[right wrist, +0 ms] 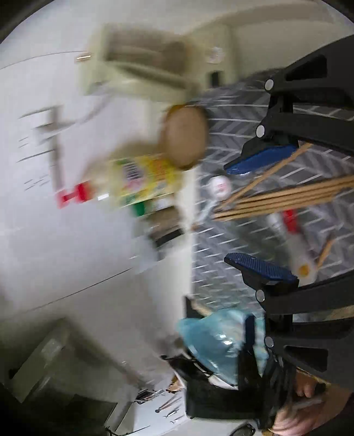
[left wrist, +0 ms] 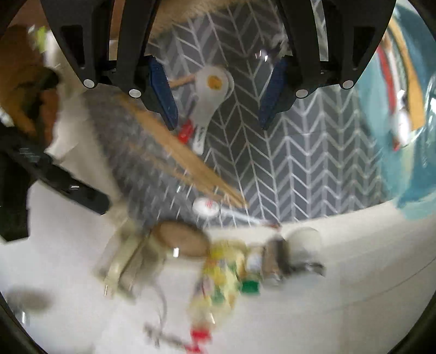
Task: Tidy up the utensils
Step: 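Open the right tool over the basin and move both tools back to the pile, then grasp a white spoon with the right tool from the mat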
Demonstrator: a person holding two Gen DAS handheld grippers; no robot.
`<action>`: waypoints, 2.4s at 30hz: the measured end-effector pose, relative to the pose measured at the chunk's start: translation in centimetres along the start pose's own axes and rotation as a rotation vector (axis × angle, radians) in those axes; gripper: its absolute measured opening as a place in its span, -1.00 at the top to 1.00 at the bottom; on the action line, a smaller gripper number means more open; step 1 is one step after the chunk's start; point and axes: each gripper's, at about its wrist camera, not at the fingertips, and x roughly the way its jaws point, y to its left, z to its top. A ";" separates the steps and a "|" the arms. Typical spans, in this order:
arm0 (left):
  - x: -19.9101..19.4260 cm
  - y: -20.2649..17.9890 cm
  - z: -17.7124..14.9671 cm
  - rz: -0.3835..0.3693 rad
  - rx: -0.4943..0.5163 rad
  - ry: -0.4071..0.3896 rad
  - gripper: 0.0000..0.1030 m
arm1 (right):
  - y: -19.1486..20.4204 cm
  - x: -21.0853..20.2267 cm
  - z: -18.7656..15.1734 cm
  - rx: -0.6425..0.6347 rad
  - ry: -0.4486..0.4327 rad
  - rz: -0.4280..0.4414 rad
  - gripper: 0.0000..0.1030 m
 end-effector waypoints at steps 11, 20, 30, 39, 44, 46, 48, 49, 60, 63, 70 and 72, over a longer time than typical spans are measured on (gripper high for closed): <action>8.9 -1.0 -0.1 -0.058 0.028 0.180 0.55 | -4.0 1.9 -3.3 0.047 0.094 0.069 -0.14; 6.7 0.7 -3.1 0.026 -0.090 0.253 0.64 | -3.3 2.9 -4.6 0.035 0.129 0.123 -0.14; 4.2 1.9 -3.1 -0.077 -0.235 0.140 0.90 | -2.5 3.8 -4.8 0.031 0.133 0.142 -0.14; 0.1 3.3 -2.2 -0.112 -0.276 0.020 0.91 | -4.7 6.9 -2.6 0.117 0.078 0.196 -0.06; -0.2 2.9 -1.3 -0.103 -0.288 0.008 0.91 | -7.0 14.2 1.3 0.150 0.123 0.093 0.33; -1.2 3.0 -1.5 -0.097 -0.296 0.001 0.91 | -7.1 16.5 2.2 0.123 0.153 0.054 0.36; -1.7 3.1 -1.6 -0.092 -0.307 -0.014 0.90 | -6.6 18.2 2.4 0.077 0.204 -0.001 0.46; -2.1 3.2 -1.6 -0.088 -0.311 -0.020 0.90 | -5.9 18.5 2.5 0.027 0.183 -0.012 0.55; -8.4 6.0 -1.6 -0.053 -0.362 -0.140 0.90 | -5.5 13.5 1.4 0.041 0.073 0.118 0.85; -10.3 7.3 -1.7 -0.042 -0.375 -0.170 0.90 | -6.4 11.5 1.3 0.144 0.036 0.173 0.85; -14.7 12.4 -3.5 0.050 -0.369 -0.187 0.90 | -1.2 6.6 4.7 0.016 -0.035 0.306 0.85; -15.0 14.8 -4.4 0.076 -0.365 -0.157 0.90 | 1.2 6.1 5.8 -0.042 -0.043 0.348 0.85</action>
